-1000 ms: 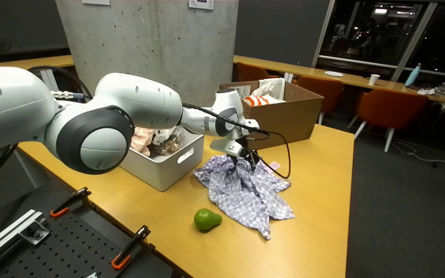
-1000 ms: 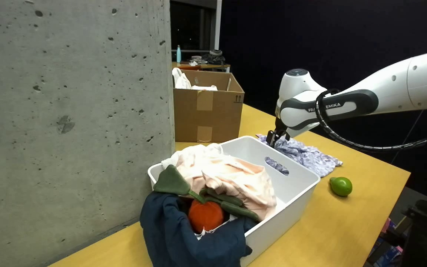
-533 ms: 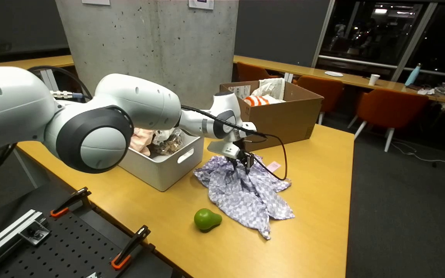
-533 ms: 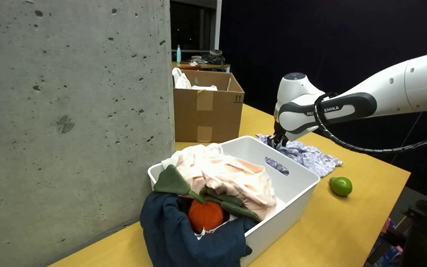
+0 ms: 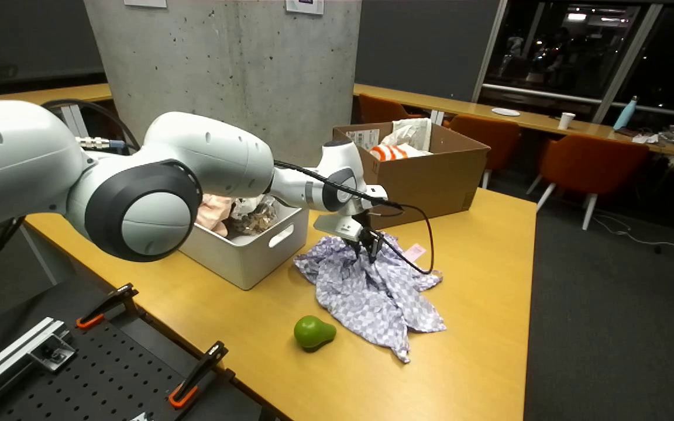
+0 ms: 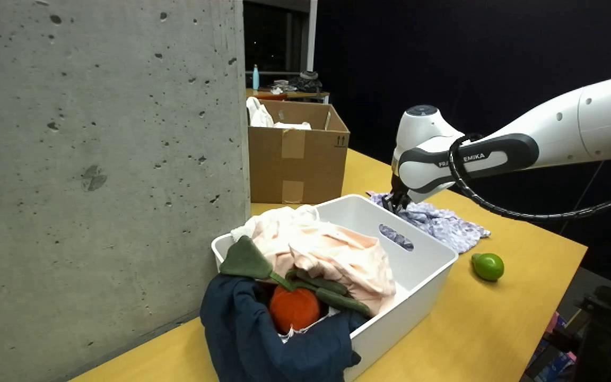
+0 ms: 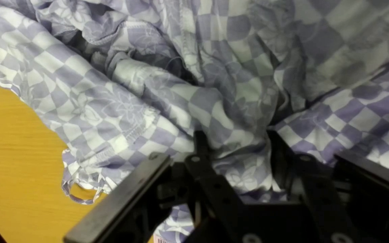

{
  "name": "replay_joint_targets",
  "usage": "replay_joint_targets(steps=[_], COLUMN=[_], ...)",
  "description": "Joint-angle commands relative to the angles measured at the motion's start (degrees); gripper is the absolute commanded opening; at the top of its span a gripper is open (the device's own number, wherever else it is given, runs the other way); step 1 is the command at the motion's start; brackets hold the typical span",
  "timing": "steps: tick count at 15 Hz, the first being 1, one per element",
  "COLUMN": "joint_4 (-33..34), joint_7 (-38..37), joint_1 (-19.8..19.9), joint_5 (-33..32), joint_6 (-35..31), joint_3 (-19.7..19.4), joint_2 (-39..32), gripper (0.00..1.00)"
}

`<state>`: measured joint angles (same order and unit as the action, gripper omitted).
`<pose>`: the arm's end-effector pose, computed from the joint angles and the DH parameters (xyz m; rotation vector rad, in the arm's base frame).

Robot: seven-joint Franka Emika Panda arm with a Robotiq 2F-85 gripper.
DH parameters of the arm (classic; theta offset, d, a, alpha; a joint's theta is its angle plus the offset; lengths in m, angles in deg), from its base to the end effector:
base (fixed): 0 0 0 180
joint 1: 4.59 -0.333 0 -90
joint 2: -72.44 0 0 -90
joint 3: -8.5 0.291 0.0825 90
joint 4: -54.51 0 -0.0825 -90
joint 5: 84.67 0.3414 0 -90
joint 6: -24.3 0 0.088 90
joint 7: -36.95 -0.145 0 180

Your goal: Carry the small yellow container with the checked cloth and put them in the white basket

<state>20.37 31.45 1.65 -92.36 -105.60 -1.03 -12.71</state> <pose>0.7366 -0.1446 0.0603 2.8469 -0.1805 0.2530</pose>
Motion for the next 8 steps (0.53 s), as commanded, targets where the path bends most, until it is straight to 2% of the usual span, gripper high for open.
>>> replay_joint_targets(steps=[1,6,7,8], joint_4=[0.5,6.7,3.8,3.9], joint_7=[0.4,2.1,2.4,3.1], joint_1=[0.4,2.0,2.1,2.5], joint_5=[-0.3,-0.1,-0.1,-0.1], joint_6=[-0.2,5.1,5.0,6.3], joint_3=[0.5,-0.2,-0.5,-0.4], joint_2=[0.0,-0.9,1.7,2.5], gripper=[0.21,0.21,0.21,0.21])
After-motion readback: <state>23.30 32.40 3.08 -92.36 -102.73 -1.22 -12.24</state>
